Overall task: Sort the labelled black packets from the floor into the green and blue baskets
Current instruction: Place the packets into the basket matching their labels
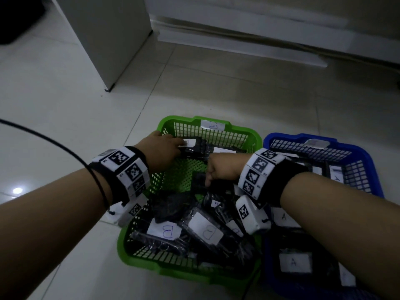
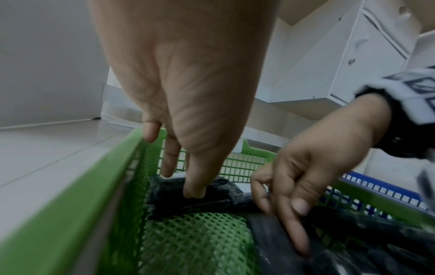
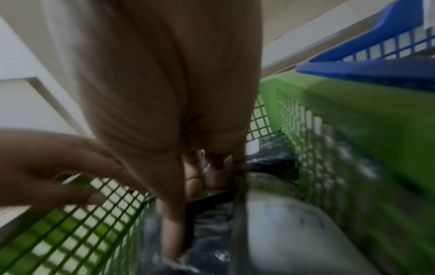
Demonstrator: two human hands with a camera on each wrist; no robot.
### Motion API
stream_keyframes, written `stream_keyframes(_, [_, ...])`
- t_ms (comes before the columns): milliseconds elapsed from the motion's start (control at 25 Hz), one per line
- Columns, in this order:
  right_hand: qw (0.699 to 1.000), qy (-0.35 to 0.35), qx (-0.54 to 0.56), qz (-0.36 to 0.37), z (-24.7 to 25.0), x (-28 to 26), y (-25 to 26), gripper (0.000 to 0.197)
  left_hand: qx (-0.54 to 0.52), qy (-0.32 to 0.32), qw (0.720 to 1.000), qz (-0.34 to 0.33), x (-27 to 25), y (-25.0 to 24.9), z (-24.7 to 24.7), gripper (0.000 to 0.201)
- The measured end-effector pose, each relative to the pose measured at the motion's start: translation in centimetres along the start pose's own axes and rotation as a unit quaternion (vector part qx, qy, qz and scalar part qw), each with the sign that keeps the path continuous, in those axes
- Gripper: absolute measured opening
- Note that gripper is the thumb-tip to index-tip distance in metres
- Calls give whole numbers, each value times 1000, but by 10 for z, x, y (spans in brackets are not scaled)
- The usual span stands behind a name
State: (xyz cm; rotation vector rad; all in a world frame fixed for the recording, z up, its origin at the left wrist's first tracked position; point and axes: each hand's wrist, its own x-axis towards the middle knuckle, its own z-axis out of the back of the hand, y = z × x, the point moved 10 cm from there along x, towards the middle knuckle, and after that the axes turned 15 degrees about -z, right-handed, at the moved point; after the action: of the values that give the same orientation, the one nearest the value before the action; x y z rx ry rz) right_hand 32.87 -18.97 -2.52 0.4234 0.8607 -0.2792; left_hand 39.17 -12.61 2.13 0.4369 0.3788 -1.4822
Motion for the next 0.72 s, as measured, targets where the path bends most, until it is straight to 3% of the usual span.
stream_keyframes(200, [986,-145,70,50,40,-2,35,26,11,-58,997,41,-17,8,10,37])
stream_keyframes(320, [978,-207,6,40,34,1,47,28,5,-85,993,76,-29,16,18,32])
stream_keyframes(440, [983,-135,-113,49,5,5,53,31,-14,-83,996,22,-27,8,16,33])
stream_keyframes(560, [989,-87,-84,83,-3,2,50,30,6,-8,997,-73,-23,-15,-3,36])
stream_keyframes(720, [992,-58,-86,65,-3,0,37,37,50,50,993,-94,-19,-24,-27,44])
